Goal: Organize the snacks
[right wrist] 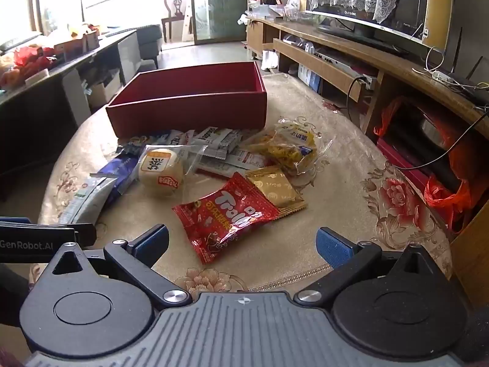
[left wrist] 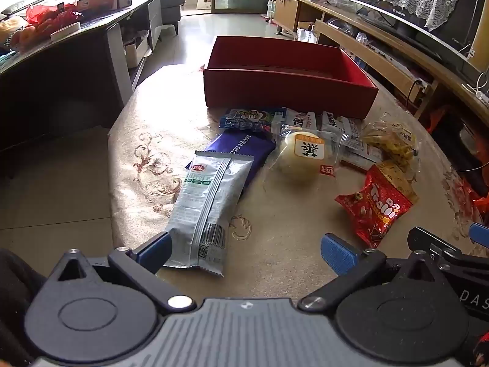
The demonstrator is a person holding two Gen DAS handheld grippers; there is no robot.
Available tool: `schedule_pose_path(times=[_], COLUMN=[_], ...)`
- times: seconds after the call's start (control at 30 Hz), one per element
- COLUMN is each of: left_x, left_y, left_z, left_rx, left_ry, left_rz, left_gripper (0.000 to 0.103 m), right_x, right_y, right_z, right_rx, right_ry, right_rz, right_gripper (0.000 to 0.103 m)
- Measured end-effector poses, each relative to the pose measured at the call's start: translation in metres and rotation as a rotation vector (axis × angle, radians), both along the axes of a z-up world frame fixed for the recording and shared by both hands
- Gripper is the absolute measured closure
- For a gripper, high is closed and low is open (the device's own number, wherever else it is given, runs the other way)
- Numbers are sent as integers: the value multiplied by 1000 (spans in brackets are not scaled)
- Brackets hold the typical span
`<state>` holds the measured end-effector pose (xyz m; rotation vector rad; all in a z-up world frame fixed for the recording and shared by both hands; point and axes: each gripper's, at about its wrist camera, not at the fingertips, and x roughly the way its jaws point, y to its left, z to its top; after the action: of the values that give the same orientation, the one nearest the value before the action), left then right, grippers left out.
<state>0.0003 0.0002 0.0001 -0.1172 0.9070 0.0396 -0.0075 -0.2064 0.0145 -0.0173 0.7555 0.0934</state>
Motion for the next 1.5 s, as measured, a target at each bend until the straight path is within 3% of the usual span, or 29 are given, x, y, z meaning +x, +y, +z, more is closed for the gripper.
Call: schedule_pose_path(times=[1.5], left_x=[1], left_y=[-4], left_z=[-9], left_rx=[19], left_ry=[16], left_rz=[-15], left_gripper=[2], right_x=[4], right_y=[1], right_z=[-9], right_rx=[16], right_ry=[53], right_rz=[16], right_gripper=[0])
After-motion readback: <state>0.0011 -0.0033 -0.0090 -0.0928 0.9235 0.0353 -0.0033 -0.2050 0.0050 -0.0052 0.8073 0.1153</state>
